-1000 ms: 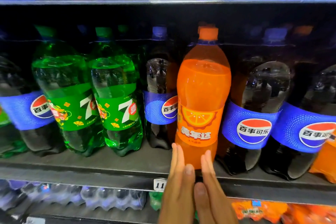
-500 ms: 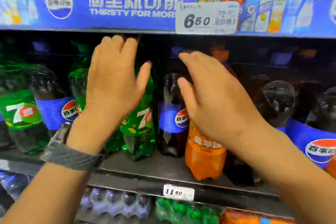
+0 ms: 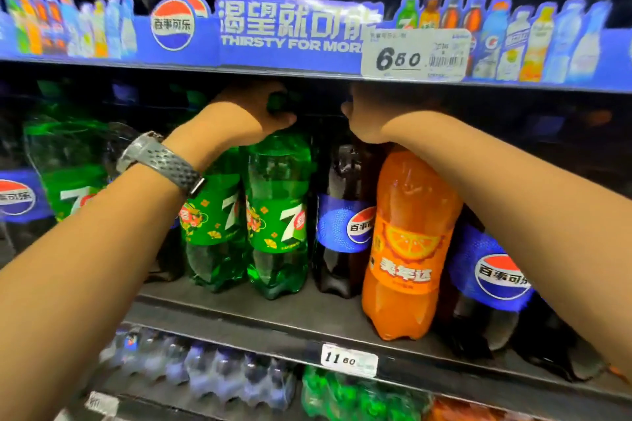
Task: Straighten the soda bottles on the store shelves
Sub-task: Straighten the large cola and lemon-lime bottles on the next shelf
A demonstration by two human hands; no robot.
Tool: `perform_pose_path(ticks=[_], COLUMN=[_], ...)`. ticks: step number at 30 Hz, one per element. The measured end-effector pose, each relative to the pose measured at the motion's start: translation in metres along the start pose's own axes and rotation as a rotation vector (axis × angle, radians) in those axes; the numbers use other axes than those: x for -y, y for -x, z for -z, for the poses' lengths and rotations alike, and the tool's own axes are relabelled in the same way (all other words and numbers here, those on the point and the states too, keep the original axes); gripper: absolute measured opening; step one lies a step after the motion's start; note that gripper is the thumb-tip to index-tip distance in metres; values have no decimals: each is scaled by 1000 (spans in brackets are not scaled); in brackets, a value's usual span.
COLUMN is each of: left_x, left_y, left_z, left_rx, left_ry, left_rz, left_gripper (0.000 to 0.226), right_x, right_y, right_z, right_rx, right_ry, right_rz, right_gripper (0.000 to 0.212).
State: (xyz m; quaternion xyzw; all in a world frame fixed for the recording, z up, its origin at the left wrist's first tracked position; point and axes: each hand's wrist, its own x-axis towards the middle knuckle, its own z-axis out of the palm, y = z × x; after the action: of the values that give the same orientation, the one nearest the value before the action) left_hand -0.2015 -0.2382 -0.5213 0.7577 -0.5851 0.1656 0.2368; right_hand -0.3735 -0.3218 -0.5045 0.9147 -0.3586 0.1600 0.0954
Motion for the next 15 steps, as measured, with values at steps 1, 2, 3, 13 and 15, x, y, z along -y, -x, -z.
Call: perform_pose_path(ticks=[1, 2, 3, 13, 15], left_x=[3, 5, 7, 24, 26], left_y=[0, 2, 4, 2, 2], left_z=[0, 1, 0, 3, 2], left_rx=[33, 66, 95, 190, 188], left_ry=[52, 107, 150, 338, 373], left_rz=[14, 27, 37, 21, 9], left_gripper=[60, 67, 76, 72, 71], right_x=[0, -1, -1, 4, 2], right_y=[0, -1, -2, 2, 1], right_z=[0, 1, 2, 8, 8], right_rx=[20, 28, 27, 46, 29], right_ry=[-16, -35, -44, -143, -135], right_rz=[1, 6, 2, 21, 3], right_gripper=[35, 33, 31, 15, 31])
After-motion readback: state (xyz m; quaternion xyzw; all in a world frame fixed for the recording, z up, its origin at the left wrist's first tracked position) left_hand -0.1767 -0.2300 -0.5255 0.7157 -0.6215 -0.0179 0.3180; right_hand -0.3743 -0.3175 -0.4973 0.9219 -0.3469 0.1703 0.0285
